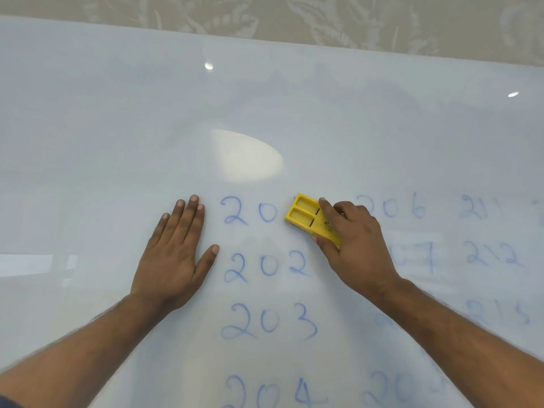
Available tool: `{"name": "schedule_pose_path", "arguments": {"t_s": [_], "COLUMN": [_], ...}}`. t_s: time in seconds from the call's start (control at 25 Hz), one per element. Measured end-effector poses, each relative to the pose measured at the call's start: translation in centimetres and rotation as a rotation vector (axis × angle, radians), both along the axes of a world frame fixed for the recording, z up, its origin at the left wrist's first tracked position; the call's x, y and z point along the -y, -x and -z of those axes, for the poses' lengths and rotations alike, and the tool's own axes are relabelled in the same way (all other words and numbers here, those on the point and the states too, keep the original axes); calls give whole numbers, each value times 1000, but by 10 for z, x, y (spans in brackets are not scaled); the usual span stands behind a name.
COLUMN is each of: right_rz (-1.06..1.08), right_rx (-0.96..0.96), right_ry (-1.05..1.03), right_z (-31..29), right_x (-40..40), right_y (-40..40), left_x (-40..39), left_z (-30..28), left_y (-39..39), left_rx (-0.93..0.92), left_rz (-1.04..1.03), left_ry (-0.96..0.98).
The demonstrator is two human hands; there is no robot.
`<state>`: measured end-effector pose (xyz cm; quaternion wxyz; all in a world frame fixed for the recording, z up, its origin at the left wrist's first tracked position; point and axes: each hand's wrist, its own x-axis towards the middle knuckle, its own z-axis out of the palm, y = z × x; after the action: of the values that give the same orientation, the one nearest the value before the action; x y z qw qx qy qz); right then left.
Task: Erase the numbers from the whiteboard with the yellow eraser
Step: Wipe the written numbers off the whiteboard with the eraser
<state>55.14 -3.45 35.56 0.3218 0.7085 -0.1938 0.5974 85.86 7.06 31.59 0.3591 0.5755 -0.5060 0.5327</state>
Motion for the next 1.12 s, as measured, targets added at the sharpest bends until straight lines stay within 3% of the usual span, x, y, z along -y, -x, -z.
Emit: {"name": "schedule_pose_path", "arguments": {"t_s": [0.28,0.68,1.0,1.12], "right_rz": [-47,16,-7,-20], "right_rx": [53,-123,-68,-98], "right_ry": [11,6,27,52], "right_z": [-30,25,-39,-33], "right_x": [0,3,-12,-16], "right_y": [-19,3,-30,-43], "left_x": [4,4,5,6], "left_z": [3,8,8,9], "left_y": [-6,-8,-9,-10], "left_rx": [54,61,85,97], "left_rz": [-9,-5,-1,0], "left_ry": [23,37,56,62]}}
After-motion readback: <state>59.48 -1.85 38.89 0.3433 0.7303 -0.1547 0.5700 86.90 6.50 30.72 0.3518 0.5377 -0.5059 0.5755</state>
